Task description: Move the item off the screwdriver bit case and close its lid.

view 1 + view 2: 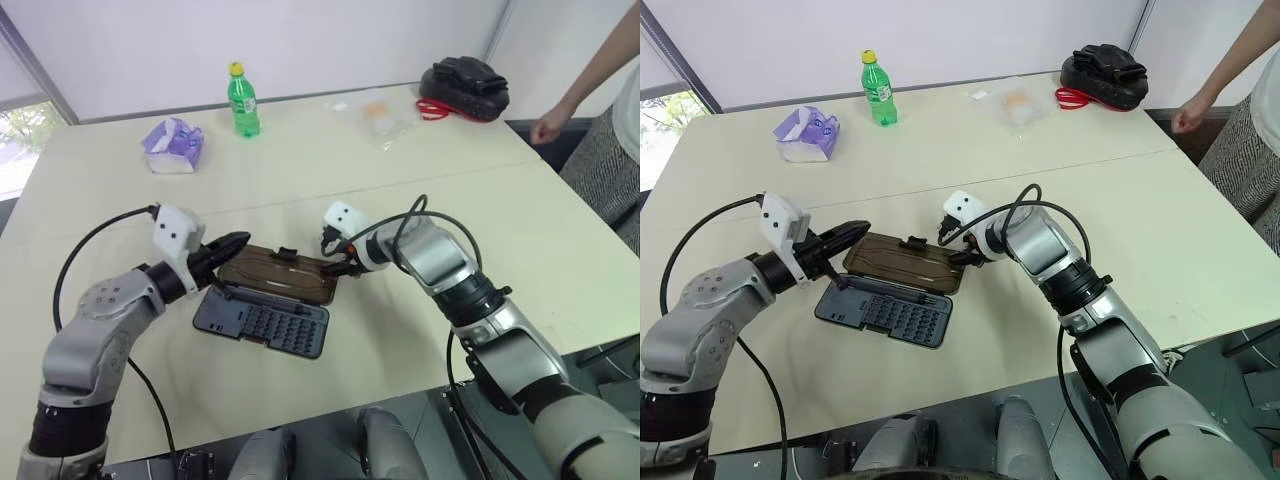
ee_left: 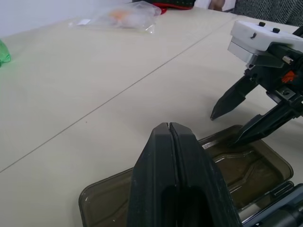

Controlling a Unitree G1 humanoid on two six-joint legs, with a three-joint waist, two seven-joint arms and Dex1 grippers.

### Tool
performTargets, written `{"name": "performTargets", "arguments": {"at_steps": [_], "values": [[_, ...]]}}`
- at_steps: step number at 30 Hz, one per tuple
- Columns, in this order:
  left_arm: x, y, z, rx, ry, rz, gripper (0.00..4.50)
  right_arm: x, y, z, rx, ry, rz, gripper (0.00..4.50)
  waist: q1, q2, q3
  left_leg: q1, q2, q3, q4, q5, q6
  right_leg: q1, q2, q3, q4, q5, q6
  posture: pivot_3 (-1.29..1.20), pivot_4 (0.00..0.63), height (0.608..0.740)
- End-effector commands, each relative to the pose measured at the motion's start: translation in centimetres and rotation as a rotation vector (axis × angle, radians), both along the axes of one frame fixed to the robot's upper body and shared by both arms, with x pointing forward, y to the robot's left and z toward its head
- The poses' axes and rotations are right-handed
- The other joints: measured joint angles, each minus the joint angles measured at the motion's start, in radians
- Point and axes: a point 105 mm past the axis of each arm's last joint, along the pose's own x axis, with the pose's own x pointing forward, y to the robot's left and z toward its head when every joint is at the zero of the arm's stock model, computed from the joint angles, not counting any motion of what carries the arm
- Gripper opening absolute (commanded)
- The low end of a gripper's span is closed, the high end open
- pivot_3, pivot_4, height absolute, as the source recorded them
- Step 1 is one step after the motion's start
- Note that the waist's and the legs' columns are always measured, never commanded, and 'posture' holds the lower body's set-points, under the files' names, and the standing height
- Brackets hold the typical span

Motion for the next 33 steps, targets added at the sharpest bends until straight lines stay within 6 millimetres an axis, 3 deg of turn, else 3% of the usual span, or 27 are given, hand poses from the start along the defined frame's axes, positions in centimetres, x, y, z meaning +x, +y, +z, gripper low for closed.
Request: {"name": "performTargets", "arguments": {"at_steps": [1,5,6,17,24,33], "values": [[-0.4,-0.3,0.9,0.001,-0.044,-0.012,0.0,0.2,-0.4,-0.1,-0.012,-0.011,-0.002,2.05,0.0,0.0,0.0,0.0,0.0,0.0,0.0,0.0,0.0,0.0,0.0,0.0,0.0,0.0,0.0,0.0,0.15,0.74],[-0.4,-0.3,0.9,0.001,-0.046,-0.011,0.0,0.1,-0.5,-0.2,-0.018,-0.01,0.006,0.12,0.001,0.0,0.0,0.0,0.0,0.0,0.001,0.0,0.0,0.001,0.0,0.0,0.0,0.0,0.0,0.0,0.15,0.74],[-0.4,-0.3,0.9,0.001,-0.046,-0.011,0.0,0.1,-0.5,-0.3,-0.02,-0.01,0.008,0.02,0.001,-0.001,-0.001,0.0,0.0,0.0,0.001,0.0,0.0,0.001,0.0,0.0,0.0,0.0,0.0,0.0,0.15,0.74],[-0.2,-0.2,1.1,0.001,-0.055,-0.001,0.0,-0.2,-0.3,-0.5,-0.085,-0.056,0.103,0.02,0.002,-0.001,-0.001,0.001,0.0,0.0,0.001,0.0,0.0,0.002,0.0,0.0,0.0,0.0,0.0,0.0,0.15,0.74],[-0.1,0.0,1.2,0.003,-0.062,0.006,0.0,-1.1,0.6,0.0,-0.188,-0.16,0.403,0.02,0.004,-0.001,-0.001,0.001,0.0,0.0,0.001,0.0,0.0,0.002,0.0,0.0,0.0,0.0,0.0,0.0,0.15,0.74],[-0.3,-0.1,1.0,-0.007,-0.064,0.013,0.0,-1.2,-1.1,-0.3,-0.363,-0.279,0.743,0.02,0.007,-0.001,-0.001,0.001,0.0,0.0,0.001,0.0,0.0,0.002,0.0,-0.001,-0.001,0.0,0.0,0.0,0.15,0.74]]}}
